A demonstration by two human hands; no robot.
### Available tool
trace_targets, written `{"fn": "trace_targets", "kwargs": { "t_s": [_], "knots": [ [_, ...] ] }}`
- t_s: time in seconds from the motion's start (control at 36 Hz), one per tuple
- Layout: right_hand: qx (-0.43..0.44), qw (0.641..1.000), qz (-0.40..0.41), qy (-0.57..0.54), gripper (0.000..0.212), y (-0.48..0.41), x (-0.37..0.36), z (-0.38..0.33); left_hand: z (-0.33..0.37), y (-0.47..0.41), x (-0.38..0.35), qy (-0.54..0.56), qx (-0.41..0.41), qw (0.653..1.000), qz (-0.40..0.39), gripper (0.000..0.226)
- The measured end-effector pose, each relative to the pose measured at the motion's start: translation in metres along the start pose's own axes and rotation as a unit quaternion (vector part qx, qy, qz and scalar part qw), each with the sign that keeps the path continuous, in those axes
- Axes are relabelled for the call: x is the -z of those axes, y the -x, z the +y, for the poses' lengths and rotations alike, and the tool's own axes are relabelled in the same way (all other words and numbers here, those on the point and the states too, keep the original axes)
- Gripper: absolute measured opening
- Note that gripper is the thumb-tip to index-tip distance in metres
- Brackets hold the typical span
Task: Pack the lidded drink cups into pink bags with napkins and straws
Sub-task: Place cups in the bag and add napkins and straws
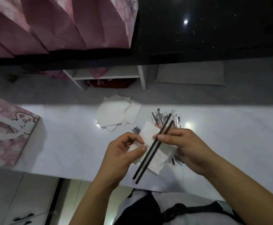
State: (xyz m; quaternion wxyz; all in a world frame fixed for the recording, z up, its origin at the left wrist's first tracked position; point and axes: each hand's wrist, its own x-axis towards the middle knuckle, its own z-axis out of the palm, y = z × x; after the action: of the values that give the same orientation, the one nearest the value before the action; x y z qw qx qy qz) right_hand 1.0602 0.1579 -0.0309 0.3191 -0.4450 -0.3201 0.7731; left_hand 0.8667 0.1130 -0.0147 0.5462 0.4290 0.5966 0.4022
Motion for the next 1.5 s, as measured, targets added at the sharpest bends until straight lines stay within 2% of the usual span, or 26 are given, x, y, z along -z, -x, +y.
{"fn": "trace_targets", "kwargs": {
  "t_s": [0.06, 0.17, 0.28, 0.44, 0.58, 0.72, 0.83, 0.94, 1.06, 1.14, 1.19, 1.36, 1.44, 1.5],
  "knots": [
    [-0.016, 1.0, 0.019, -0.017, 0.026, 0.003, 0.003, 0.004, -0.002, -0.001, -0.008, -0.002, 0.007, 1.0, 0.003, 0.015],
    [-0.02, 0.997, 0.073, -0.033, 0.043, 0.008, 0.01, 0.014, -0.004, -0.001, -0.019, 0.003, 0.03, 0.999, -0.017, 0.01],
    [0.005, 0.99, 0.123, -0.072, 0.037, 0.01, 0.015, 0.017, -0.007, -0.002, -0.027, -0.031, 0.031, 0.998, -0.035, 0.022],
    [0.044, 0.983, 0.141, -0.113, 0.029, 0.012, 0.015, 0.022, -0.011, -0.008, -0.035, -0.037, 0.042, 0.998, -0.029, 0.023],
    [0.064, 0.975, 0.168, -0.13, 0.044, 0.014, 0.009, 0.026, -0.014, -0.013, -0.03, -0.022, 0.047, 0.997, -0.055, 0.017],
    [0.071, 0.97, 0.192, -0.13, 0.021, 0.013, 0.002, 0.029, -0.021, -0.02, -0.02, -0.016, 0.049, 0.995, -0.087, 0.025],
    [0.092, 0.966, 0.215, -0.112, 0.023, 0.013, -0.005, 0.032, -0.024, -0.03, -0.012, 0.02, 0.054, 0.993, -0.099, 0.028],
    [0.089, 0.964, 0.221, -0.115, 0.032, 0.012, -0.012, 0.033, -0.025, -0.041, -0.003, 0.037, 0.061, 0.987, -0.143, 0.033],
    [0.048, 0.961, 0.251, -0.105, 0.023, 0.009, -0.018, 0.044, -0.032, -0.053, 0.009, 0.016, 0.067, 0.975, -0.211, 0.046],
    [0.024, 0.951, 0.29, -0.108, 0.035, 0.006, -0.024, 0.057, -0.038, -0.064, 0.02, -0.023, 0.062, 0.96, -0.273, 0.052],
    [0.021, 0.946, 0.302, -0.12, 0.03, 0.006, -0.028, 0.067, -0.04, -0.071, 0.025, -0.052, 0.056, 0.943, -0.325, 0.056],
    [0.021, 0.931, 0.309, -0.194, 0.04, 0.016, -0.045, 0.092, -0.042, -0.089, 0.032, -0.08, 0.065, 0.867, -0.488, 0.064],
    [-0.002, 0.924, 0.316, -0.216, 0.041, 0.026, -0.049, 0.099, -0.04, -0.089, 0.031, -0.096, 0.054, 0.837, -0.536, 0.067],
    [-0.017, 0.924, 0.313, -0.222, 0.042, 0.032, -0.049, 0.101, -0.037, -0.088, 0.028, -0.117, 0.019, 0.819, -0.562, 0.068]
  ]
}}
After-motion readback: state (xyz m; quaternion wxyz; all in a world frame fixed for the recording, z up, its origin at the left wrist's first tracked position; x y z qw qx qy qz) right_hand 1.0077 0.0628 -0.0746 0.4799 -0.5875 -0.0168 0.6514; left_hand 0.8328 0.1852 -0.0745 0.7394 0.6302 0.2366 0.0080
